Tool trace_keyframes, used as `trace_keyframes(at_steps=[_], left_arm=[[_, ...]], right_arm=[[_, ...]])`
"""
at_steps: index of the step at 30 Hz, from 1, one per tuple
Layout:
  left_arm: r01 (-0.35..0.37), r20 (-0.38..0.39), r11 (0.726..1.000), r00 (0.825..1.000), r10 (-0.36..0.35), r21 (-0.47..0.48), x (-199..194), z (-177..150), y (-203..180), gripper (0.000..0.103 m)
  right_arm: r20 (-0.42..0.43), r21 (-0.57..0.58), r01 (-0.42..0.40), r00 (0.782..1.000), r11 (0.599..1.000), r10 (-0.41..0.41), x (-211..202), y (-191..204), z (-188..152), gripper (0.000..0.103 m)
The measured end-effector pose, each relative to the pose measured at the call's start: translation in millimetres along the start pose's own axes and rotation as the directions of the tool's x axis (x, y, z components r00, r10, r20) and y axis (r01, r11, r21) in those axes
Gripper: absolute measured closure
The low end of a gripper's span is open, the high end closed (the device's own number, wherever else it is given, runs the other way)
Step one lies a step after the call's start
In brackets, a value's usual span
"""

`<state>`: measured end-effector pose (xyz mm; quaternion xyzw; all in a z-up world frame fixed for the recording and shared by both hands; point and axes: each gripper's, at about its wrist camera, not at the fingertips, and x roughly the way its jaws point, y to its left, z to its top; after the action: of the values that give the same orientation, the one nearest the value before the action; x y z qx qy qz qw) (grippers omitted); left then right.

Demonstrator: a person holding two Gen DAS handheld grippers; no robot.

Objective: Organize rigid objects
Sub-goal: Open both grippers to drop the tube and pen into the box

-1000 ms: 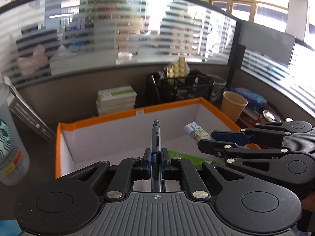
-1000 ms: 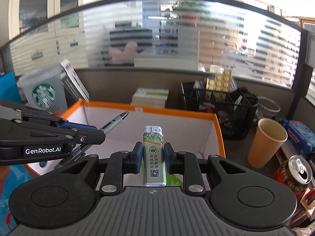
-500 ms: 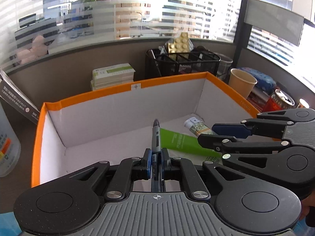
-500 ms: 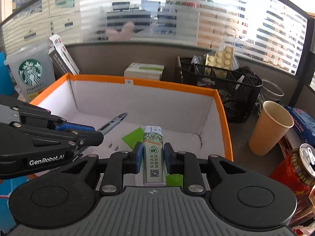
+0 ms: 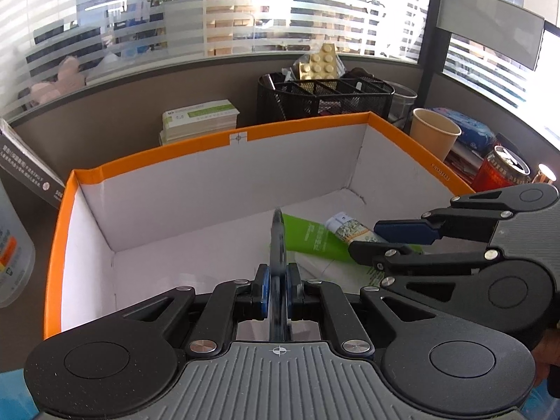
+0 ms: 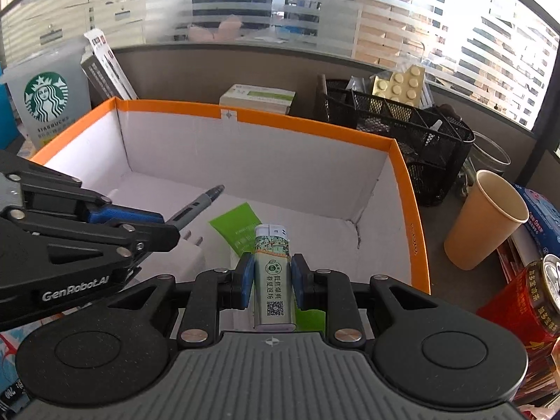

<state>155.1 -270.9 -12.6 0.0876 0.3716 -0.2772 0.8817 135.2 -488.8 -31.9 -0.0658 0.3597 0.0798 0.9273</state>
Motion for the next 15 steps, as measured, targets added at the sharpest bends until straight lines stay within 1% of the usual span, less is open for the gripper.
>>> trace_keyframes(at_steps=[3,6,12,15], left_arm=[[0.002,-0.016,1.000,1.000,-0.002,-0.002,0.7,-2.2,-1.5,0.096],[0.022,-0.035,0.999,0.999,-0.023,-0.025,3.3,-5.0,-0.1,0.095],[0.018,-0.039,0.999,0.999,-0.019,-0.040,5.3,-6.3,1.2,0.095],[0.014,-0.039,0.999,0.999,-0.016,-0.044,4.6,-7.4,1.5,0.095]], right_arm=[[-0.014,-0.006,-0.001,1.000,1.000,0.001,1.1,-0.6,0.8,0.081],[-0.030,-0.009,-0.004,1.000,1.000,0.004,2.4,-0.9,1.7,0.081],[-0.056,0.013,-0.024,0.998,1.000,0.025,5.2,-3.2,1.2,0.081],[-0.060,0.022,-0.028,0.998,0.999,0.029,6.0,-3.9,0.5,0.078]])
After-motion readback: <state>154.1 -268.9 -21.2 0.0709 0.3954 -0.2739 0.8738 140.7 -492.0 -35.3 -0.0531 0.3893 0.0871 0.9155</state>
